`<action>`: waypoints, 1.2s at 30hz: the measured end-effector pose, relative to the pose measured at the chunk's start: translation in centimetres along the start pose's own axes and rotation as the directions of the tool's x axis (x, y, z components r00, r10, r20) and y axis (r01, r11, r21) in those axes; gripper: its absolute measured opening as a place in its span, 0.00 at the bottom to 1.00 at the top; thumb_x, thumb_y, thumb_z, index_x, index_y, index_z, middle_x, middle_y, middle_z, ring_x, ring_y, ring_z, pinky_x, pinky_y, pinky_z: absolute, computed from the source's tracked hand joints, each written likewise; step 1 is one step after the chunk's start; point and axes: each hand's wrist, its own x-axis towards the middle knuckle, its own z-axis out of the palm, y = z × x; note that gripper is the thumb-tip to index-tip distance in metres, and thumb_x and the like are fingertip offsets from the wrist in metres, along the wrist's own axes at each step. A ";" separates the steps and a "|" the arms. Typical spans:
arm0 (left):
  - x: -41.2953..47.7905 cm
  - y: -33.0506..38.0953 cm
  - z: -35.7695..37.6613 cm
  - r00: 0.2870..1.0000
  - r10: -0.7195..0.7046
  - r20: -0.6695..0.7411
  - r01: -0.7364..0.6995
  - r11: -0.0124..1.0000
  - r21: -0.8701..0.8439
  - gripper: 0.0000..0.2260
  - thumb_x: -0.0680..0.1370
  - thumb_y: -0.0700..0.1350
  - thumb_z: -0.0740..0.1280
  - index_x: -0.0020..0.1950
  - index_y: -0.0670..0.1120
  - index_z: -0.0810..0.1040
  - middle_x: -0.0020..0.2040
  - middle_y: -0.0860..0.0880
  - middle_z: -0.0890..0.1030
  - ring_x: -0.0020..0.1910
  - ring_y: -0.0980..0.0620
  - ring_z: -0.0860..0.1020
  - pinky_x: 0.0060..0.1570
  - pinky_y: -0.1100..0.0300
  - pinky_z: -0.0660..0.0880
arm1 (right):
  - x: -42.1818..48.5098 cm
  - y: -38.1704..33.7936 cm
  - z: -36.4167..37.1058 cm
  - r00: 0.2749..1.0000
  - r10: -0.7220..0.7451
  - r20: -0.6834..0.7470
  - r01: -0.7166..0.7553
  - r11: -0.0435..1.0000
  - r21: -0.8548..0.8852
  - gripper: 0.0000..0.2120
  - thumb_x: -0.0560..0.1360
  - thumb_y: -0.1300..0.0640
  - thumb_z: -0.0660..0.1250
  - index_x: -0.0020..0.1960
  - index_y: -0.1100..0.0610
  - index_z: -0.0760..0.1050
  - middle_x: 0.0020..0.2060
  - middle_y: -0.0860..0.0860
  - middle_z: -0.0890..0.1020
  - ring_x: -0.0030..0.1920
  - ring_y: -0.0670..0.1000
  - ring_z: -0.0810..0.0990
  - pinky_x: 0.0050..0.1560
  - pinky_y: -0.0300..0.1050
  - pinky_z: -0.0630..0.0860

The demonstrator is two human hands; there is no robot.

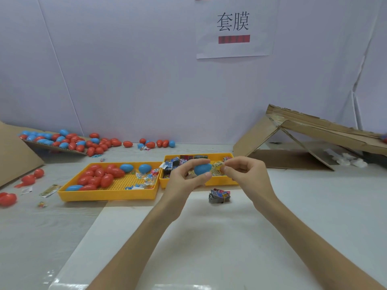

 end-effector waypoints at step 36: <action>0.4 -0.6 0.1 0.999 -0.046 0.011 0.039 0.937 0.346 0.08 0.80 0.42 0.69 0.43 0.50 0.83 0.46 0.50 0.82 0.35 0.59 0.80 0.37 0.64 0.78 | -0.7 -0.6 0.4 0.974 -0.008 0.227 -0.017 0.994 0.107 0.09 0.74 0.63 0.74 0.38 0.50 0.83 0.45 0.52 0.80 0.47 0.47 0.78 0.47 0.43 0.76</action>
